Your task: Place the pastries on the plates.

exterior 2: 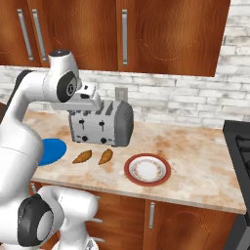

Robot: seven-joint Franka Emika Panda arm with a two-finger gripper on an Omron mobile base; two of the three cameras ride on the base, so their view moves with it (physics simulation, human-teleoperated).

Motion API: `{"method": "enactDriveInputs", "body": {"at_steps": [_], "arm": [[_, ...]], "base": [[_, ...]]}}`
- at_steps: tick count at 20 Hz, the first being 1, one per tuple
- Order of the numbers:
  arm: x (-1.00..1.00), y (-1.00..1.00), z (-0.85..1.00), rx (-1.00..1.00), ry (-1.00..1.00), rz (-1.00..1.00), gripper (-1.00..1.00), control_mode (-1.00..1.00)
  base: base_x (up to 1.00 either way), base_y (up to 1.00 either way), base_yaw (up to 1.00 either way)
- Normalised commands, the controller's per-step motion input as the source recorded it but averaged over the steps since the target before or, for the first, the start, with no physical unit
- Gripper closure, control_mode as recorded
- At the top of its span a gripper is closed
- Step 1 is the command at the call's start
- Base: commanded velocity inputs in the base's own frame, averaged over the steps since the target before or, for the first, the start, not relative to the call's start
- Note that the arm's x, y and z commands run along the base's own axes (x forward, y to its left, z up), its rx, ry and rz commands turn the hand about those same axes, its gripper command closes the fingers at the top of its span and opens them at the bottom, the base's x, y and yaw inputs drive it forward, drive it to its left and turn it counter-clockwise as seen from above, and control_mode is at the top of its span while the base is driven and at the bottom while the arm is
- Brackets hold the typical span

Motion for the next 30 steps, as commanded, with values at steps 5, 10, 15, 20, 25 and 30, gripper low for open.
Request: {"method": "enactDriveInputs", "body": {"at_steps": [5, 10, 15, 20, 25, 30], "arm": [[-0.76, 0.26, -0.02, 0.01, -0.14, 0.0, -1.0, -1.0], [-0.56, 0.22, -0.37, 0.0, -0.03, 0.01, -1.0, -1.0], [-0.08, 0.0, -0.66, 0.06, 0.0, 0.0, -1.0, -1.0], [0.02, 0.01, -0.58, 0.04, 0.0, -0.02, -1.0, -1.0], [0.01, 0.05, -0.43, 0.02, -0.01, -0.13, -1.0, -1.0], [0.08, 0.08, -0.24, 0.11, -0.01, -0.27, -1.0, -1.0]], "base": [[0.0, 0.0, 0.0], [0.0, 0.0, 0.0], [0.0, 0.0, 0.0], [0.0, 0.0, 0.0], [0.0, 0.0, 0.0], [0.0, 0.0, 0.0]]}}
